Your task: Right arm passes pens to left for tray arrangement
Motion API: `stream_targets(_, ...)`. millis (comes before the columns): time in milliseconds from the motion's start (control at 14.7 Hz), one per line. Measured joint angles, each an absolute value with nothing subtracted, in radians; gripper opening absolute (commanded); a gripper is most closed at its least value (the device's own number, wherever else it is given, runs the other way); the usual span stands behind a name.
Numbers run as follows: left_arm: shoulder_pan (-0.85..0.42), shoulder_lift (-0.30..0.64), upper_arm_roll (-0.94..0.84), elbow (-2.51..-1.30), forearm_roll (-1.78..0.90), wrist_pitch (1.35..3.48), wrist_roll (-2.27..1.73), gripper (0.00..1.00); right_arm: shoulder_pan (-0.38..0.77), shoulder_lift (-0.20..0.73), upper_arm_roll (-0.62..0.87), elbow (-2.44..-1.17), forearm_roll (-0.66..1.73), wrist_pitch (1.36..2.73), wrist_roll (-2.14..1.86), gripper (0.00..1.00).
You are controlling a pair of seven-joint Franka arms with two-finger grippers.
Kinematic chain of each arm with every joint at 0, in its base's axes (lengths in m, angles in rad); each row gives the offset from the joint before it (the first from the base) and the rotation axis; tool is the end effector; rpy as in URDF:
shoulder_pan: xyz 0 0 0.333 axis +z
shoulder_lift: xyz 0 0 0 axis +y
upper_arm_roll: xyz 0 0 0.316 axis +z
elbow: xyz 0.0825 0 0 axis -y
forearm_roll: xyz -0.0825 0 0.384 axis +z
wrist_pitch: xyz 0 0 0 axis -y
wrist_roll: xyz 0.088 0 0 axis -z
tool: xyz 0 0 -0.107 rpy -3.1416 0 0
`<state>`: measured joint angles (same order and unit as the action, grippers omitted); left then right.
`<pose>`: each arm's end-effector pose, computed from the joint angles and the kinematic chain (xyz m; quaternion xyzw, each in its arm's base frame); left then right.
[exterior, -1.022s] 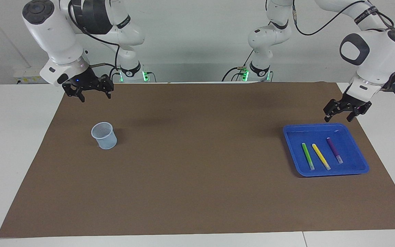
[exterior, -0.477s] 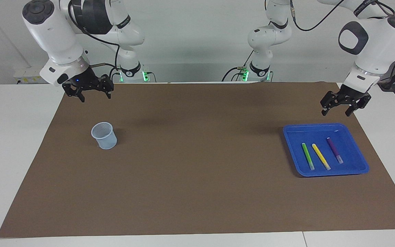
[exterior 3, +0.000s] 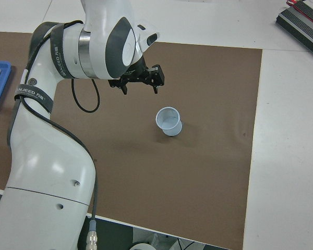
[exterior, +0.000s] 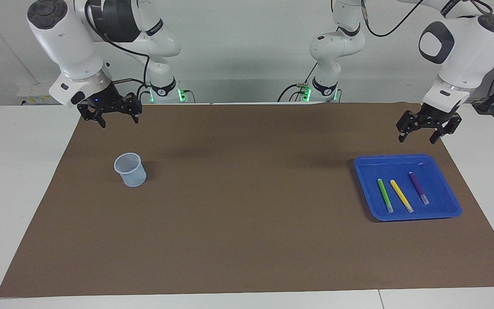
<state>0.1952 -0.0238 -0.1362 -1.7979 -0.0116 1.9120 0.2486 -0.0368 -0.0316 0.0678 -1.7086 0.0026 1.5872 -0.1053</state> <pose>0.5687 0.0321 0.5601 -0.9933 0.0930 -0.0686 0.0066 0.5408 0.0176 0.5783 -0.9967 -0.0679 0.0449 0.0019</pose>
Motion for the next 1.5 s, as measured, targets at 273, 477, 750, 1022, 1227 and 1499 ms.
stream_targets(273,0.187,-0.026,-0.154,-1.780,-0.010,1.910,0.248,1.00,-0.037,-0.032,0.068,-1.707,0.003,1.587,-0.105,1.00)
stream_targets(477,0.185,-0.027,-0.182,-1.762,-0.010,1.893,0.248,1.00,-0.037,-0.032,0.068,-1.706,0.003,1.587,-0.105,1.00)
stream_targets(750,0.181,-0.044,-0.215,-1.745,-0.010,1.856,0.221,1.00,-0.037,-0.032,0.068,-1.706,0.003,1.587,-0.105,1.00)
stream_targets(1022,0.178,-0.050,-0.217,-1.744,-0.010,1.831,0.217,1.00,-0.037,-0.032,0.068,-1.705,0.003,1.587,-0.105,1.00)
stream_targets(1227,0.178,-0.051,-0.214,-1.716,-0.009,1.787,0.216,1.00,-0.037,-0.032,0.068,-1.704,0.003,1.587,-0.105,1.00)
stream_targets(1499,0.164,-0.047,-0.181,-1.646,-0.009,1.652,0.213,1.00,-0.037,-0.032,0.068,-1.704,0.003,1.587,-0.105,1.00)
